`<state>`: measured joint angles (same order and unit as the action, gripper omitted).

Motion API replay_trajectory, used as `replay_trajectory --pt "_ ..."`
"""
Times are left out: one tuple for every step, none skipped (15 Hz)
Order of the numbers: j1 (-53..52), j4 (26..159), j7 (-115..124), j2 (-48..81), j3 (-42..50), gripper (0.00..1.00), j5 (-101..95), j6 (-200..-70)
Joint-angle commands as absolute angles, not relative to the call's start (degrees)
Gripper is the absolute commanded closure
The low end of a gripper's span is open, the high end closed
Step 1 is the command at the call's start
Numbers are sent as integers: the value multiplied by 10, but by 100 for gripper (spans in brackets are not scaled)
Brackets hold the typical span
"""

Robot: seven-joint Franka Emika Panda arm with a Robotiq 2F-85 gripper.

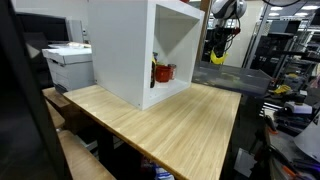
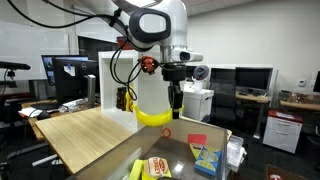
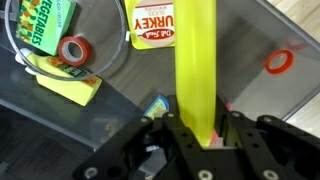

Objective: Put the banana in the grey container

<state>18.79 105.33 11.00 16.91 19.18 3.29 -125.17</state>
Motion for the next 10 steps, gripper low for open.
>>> replay_trajectory --pt "199 1029 122 177 188 40 57 -1224" --pt "198 1027 127 175 190 36 55 -1223" --pt "197 1022 134 172 192 28 49 -1223" --pt "196 1018 139 169 193 19 46 -1222" --pt "195 1017 142 167 193 14 45 -1222" --pt "191 1020 141 152 193 5 38 -1218" --pt "189 1021 139 144 193 4 35 -1215" --pt "188 1025 127 127 190 0 34 -1214" --pt "186 1027 122 116 189 0 31 -1211" --pt "184 1034 111 98 187 0 28 -1205"
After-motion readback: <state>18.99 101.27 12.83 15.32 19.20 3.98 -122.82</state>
